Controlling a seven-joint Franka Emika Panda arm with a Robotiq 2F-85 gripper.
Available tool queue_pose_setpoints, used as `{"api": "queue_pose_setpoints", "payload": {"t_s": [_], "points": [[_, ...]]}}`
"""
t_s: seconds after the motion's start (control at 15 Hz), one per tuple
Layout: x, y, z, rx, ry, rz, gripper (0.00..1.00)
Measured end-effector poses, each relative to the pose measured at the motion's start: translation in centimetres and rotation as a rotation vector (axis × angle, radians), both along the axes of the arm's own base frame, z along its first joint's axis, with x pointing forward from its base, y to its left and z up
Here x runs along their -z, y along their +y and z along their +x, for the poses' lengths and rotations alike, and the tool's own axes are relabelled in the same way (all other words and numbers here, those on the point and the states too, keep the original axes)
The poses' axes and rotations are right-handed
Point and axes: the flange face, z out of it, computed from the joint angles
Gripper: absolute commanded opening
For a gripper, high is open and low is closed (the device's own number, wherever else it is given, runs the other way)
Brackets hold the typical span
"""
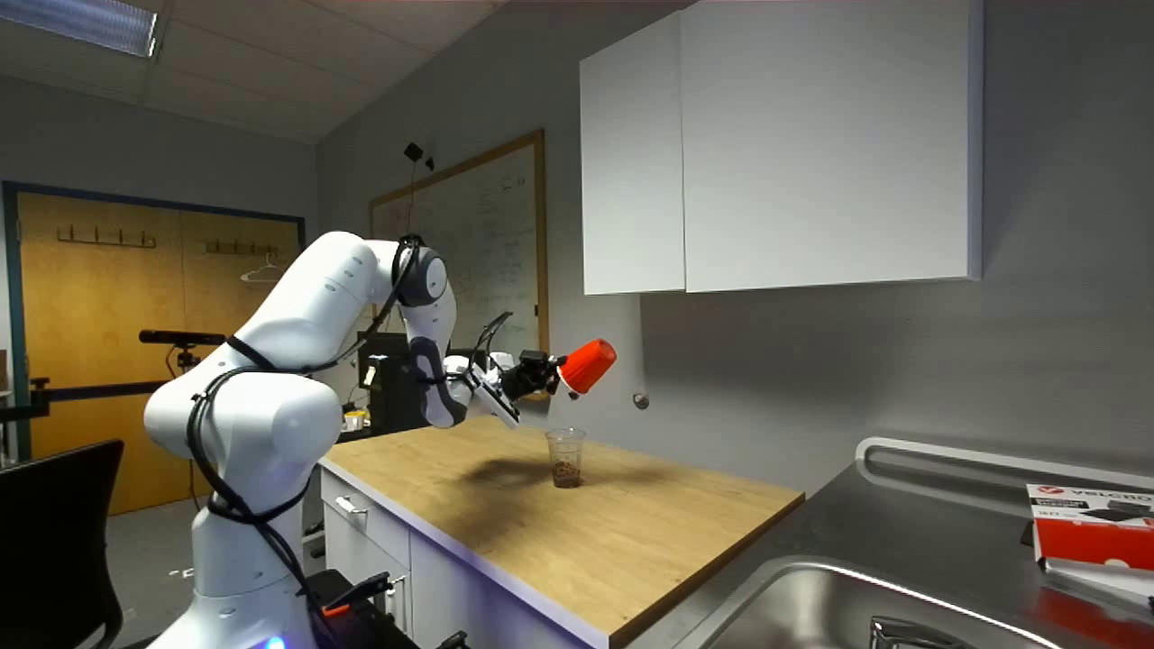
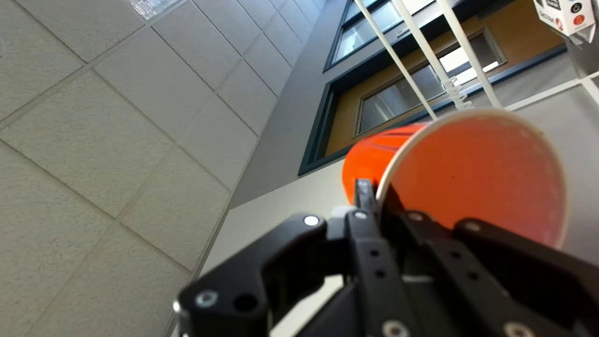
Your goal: Pour the contents from the red cup into the clear cup
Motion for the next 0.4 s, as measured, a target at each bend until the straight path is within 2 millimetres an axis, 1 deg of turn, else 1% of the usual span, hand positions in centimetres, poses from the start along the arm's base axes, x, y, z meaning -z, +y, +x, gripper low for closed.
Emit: {"api": "queue_pose_setpoints", "payload": {"t_s": [0.4], "points": [[0.12, -0.18, -0.20, 0.012, 0.006, -0.004, 0.04]]}}
